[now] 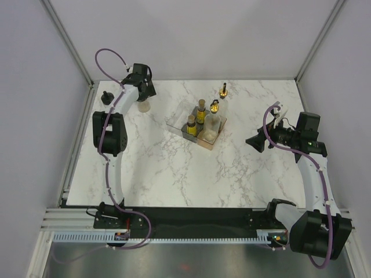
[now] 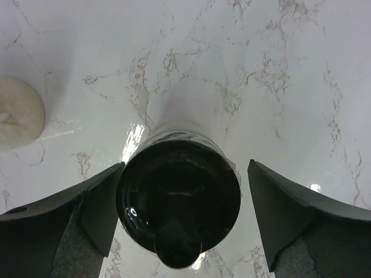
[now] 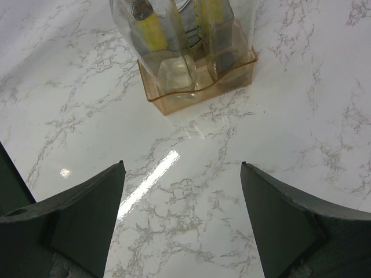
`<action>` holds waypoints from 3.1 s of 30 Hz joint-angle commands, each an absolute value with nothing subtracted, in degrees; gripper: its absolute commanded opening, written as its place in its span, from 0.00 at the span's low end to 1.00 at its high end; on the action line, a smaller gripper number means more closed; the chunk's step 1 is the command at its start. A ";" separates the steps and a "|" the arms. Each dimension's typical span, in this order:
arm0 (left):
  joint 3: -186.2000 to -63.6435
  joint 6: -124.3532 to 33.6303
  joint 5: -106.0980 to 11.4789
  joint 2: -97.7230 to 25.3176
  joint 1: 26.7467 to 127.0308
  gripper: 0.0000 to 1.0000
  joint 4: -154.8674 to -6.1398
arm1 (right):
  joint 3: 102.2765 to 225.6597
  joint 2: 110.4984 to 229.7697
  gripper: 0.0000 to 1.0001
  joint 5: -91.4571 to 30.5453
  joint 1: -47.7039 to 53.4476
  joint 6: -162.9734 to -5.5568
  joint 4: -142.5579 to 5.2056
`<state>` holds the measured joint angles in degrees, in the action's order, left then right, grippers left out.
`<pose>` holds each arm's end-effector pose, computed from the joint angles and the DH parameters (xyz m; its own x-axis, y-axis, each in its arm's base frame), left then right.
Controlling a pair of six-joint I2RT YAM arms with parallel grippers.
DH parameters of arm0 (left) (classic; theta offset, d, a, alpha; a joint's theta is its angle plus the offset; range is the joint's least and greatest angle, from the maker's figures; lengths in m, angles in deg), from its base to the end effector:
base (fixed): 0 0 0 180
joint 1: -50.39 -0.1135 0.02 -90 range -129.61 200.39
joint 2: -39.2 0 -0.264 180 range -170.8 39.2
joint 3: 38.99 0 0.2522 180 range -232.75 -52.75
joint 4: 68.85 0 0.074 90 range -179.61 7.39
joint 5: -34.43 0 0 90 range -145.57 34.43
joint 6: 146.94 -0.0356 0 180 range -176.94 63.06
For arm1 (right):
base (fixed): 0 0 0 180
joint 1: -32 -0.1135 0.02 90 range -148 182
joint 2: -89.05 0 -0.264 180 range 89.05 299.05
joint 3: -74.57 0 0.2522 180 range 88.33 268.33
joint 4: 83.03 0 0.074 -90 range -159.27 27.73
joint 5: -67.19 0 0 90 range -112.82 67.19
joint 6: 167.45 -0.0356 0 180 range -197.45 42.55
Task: Organize the condiment bottles
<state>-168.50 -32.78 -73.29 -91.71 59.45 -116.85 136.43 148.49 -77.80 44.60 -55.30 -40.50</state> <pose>0.5105 -0.0704 0.2249 -0.6655 -0.2887 -0.6884 -0.3485 0.9357 -0.0555 0.2113 -0.0173 0.2906 -0.3990 -0.1325 -0.9073 -0.6874 0.6981 0.2004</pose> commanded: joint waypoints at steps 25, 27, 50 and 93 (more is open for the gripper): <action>-153.13 -42.26 -58.16 -72.34 59.18 0.02 -105.73 | 137.73 148.91 0.90 -77.84 44.39 -53.54 -40.71; -150.51 -43.23 -53.05 -69.80 59.27 0.02 -104.41 | 137.73 148.91 0.90 -77.75 44.39 -53.46 -40.71; -155.84 -44.63 -38.78 -72.50 68.93 0.02 -103.08 | 137.64 149.35 0.90 -77.22 44.48 -53.19 -40.62; -163.85 -47.62 -46.87 -86.13 73.15 0.77 -106.34 | 137.90 149.09 0.90 -77.04 44.22 -52.93 -40.36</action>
